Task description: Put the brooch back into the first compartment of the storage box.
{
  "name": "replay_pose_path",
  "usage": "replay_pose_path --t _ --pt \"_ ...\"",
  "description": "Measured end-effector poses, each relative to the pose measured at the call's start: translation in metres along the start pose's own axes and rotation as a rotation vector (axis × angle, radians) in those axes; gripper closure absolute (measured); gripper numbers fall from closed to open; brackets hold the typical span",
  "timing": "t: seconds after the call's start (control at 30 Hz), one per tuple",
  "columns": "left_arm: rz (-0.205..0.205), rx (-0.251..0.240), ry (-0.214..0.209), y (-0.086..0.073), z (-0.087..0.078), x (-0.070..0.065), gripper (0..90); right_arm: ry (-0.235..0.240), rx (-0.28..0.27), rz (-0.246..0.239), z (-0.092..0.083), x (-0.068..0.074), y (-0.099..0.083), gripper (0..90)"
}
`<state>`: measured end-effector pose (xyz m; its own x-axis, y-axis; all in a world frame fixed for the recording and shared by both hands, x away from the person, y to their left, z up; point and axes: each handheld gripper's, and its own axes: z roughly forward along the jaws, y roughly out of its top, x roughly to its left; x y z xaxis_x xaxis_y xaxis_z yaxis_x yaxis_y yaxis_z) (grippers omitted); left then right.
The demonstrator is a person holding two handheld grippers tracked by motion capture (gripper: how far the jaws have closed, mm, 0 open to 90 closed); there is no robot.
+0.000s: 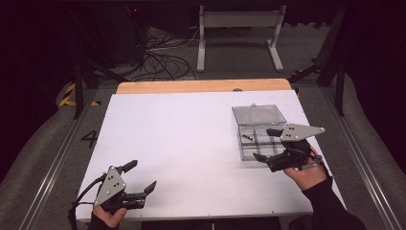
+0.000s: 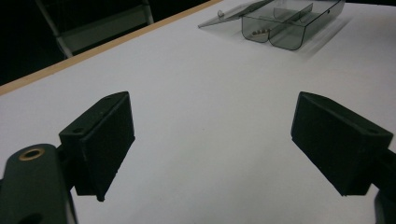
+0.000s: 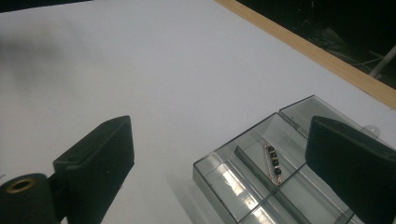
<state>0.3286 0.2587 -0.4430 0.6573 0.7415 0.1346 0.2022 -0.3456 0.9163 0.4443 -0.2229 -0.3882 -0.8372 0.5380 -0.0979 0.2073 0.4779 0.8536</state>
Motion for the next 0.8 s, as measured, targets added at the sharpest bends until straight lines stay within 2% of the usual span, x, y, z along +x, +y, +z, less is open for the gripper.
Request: replay_pose_path --t 0.43,0.8 --pt "0.006 -0.002 0.007 0.000 0.000 0.000 14.2 0.035 -0.051 0.021 -0.002 0.004 -0.035 7.6" --pt "0.004 -0.002 0.006 0.000 0.000 0.000 14.2 0.042 -0.072 0.047 0.001 0.009 -0.061 7.6"
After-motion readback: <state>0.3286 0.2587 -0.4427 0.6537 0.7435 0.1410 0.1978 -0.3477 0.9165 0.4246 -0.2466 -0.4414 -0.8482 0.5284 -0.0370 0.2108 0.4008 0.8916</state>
